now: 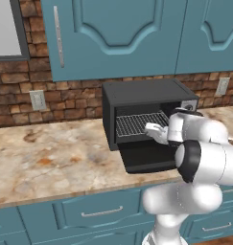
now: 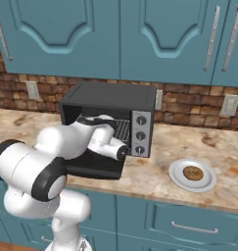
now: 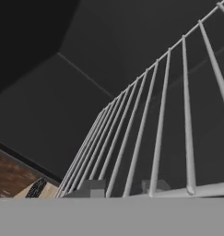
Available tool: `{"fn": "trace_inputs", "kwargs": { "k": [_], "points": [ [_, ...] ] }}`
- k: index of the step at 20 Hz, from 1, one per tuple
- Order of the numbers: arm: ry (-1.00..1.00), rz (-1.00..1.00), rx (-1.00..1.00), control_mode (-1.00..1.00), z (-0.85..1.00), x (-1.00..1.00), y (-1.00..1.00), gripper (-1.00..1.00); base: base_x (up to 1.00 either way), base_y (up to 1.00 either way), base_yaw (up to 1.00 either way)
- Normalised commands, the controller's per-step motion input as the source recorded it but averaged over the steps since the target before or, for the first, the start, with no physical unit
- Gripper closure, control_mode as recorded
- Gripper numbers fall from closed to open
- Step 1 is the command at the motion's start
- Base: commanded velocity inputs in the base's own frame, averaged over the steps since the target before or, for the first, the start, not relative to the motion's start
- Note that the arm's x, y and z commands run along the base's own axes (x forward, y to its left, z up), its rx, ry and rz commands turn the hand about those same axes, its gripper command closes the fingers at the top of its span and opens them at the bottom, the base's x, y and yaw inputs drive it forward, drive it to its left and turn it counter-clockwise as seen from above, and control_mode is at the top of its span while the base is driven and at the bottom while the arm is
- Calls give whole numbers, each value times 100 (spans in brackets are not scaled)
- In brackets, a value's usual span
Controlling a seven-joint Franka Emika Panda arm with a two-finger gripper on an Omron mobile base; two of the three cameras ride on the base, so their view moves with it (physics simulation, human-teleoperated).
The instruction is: Pick up the bagel from the plate, place it on the toaster oven rack, close the door, and set the timer.
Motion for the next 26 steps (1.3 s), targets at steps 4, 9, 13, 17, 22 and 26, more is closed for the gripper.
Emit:
{"fn": "trace_inputs", "kwargs": {
  "k": [4,9,13,17,22,26],
  "points": [
    [12,0,0,-100,-18,-81,-5,100,0,0,0],
    [14,-1,0,-100,-20,-75,-2,100,0,0,0],
    [13,-1,0,-100,-21,-72,0,100,0,0,0],
    [15,-2,0,-100,-12,-32,0,-100,0,0,0],
    [9,-2,0,-100,16,-43,-2,-100,0,0,0],
    [0,0,0,-100,69,-59,-24,-100,0,0,0]
  ]
}}
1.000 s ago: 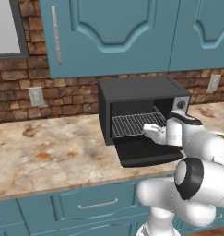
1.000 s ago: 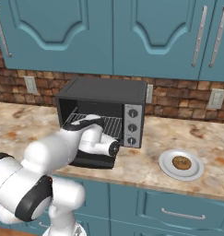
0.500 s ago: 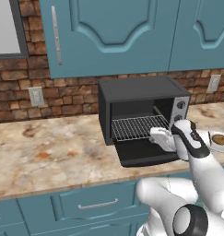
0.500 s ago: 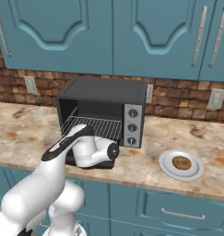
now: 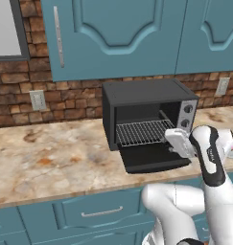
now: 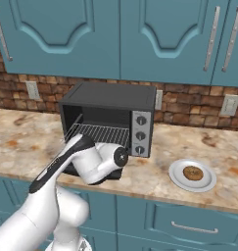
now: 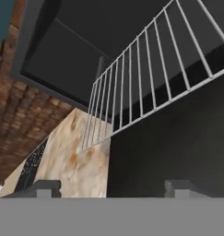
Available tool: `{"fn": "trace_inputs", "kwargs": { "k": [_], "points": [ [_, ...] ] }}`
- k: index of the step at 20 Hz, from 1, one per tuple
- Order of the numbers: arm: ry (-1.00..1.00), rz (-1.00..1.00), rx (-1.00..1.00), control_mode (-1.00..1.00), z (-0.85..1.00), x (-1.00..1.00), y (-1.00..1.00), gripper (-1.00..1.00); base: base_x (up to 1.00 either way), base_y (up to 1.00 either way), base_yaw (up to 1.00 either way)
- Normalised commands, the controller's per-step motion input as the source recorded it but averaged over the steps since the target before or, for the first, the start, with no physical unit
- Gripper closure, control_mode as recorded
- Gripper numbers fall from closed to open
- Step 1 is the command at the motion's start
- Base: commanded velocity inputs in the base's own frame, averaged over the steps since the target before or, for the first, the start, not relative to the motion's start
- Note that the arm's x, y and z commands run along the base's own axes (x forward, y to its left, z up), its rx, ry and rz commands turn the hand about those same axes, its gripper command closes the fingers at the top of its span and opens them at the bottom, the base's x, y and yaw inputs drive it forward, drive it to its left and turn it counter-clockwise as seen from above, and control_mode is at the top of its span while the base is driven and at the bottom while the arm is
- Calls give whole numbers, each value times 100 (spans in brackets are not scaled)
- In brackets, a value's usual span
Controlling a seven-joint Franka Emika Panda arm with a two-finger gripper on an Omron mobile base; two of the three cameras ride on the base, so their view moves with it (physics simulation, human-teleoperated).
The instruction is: Pick up the bagel from the plate, place it on the toaster oven rack, close the door, and set the timer.
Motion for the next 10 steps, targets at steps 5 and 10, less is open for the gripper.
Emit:
{"fn": "trace_inputs", "kwargs": {
  "k": [5,10],
  "points": [
    [0,0,-9,-100,61,-34,-56,-100,0,0,0],
    [4,-3,-16,-100,52,-17,-64,-100,0,0,0]
  ]
}}
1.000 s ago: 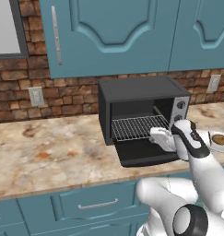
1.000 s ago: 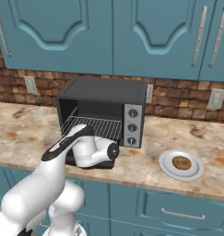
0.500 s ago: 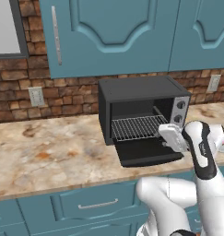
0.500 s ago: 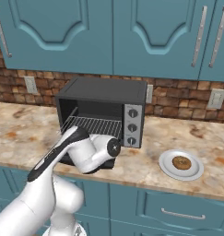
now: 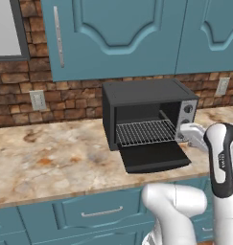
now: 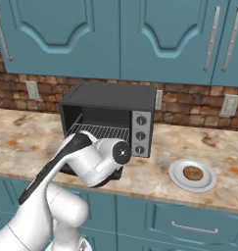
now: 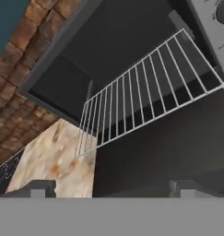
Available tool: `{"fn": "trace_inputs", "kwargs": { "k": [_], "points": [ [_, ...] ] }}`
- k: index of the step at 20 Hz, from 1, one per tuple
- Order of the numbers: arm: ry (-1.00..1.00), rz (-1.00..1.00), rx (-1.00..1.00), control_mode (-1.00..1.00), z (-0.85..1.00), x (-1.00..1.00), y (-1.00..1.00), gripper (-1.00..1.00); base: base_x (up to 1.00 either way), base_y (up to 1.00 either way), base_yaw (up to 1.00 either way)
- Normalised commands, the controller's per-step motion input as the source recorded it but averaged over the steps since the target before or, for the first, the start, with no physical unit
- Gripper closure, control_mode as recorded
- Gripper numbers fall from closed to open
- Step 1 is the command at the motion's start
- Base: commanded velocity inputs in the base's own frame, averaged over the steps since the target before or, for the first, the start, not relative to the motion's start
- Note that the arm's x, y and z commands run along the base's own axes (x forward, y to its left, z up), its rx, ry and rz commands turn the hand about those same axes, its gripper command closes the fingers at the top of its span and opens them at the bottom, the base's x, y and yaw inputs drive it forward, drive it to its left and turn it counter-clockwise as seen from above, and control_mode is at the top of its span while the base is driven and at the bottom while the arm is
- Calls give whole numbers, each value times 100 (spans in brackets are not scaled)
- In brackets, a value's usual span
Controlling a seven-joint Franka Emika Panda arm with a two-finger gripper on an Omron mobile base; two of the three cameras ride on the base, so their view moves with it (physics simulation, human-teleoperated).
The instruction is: Pick up the bagel from the plate, place it on the toaster oven rack, close the door, and set the timer.
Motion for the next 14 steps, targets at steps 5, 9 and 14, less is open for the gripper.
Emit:
{"fn": "trace_inputs", "kwargs": {
  "k": [5,9,14],
  "points": [
    [18,-8,-15,-100,28,0,-80,-100,0,0,0],
    [30,-13,-11,-100,12,0,-74,-100,0,0,0],
    [26,-15,-3,-100,0,0,-80,-100,0,0,0]
  ]
}}
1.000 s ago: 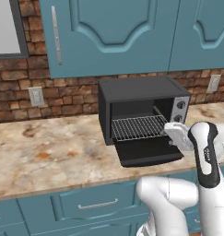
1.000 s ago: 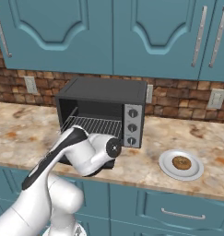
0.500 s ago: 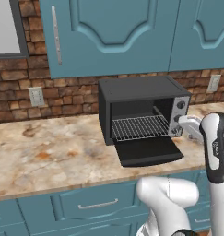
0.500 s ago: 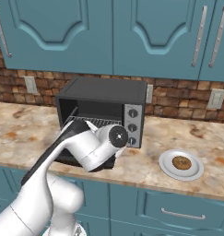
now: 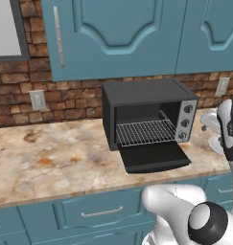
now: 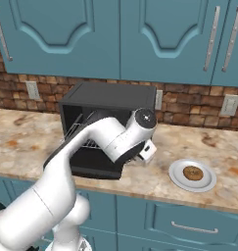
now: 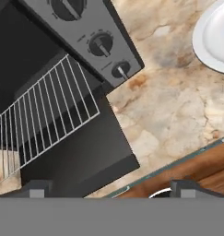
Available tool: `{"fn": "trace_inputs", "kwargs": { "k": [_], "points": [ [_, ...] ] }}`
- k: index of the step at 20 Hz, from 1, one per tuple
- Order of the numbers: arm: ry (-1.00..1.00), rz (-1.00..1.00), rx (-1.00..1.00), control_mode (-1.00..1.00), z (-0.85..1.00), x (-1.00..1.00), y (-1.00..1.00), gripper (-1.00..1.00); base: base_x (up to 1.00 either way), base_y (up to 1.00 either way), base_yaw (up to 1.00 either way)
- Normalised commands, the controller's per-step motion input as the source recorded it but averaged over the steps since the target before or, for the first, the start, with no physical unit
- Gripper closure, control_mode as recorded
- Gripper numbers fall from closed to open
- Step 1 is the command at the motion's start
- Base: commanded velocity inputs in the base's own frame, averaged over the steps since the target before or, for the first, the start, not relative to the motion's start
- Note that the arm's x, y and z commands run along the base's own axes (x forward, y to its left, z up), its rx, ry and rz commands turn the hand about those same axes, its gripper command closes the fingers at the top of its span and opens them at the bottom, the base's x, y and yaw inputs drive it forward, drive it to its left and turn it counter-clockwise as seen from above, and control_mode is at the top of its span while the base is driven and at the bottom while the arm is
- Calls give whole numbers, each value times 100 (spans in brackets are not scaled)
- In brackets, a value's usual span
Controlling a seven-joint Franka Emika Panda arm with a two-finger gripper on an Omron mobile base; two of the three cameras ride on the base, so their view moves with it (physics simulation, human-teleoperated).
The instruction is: Pick up the bagel from the plate, place it on the toaster oven rack, close the door, and set the timer.
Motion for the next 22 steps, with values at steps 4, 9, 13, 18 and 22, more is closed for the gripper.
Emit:
{"fn": "trace_inputs", "kwargs": {
  "k": [4,9,13,18,22],
  "points": [
    [20,-19,0,-100,-10,0,-86,-100,0,0,0],
    [12,-17,4,-100,-29,0,-82,-100,0,0,0],
    [6,-14,9,-100,-39,0,-74,-100,0,0,0],
    [1,-11,8,-100,-29,8,-62,-100,0,0,0],
    [0,-7,3,-100,-19,20,-46,-100,0,0,0]
  ]
}}
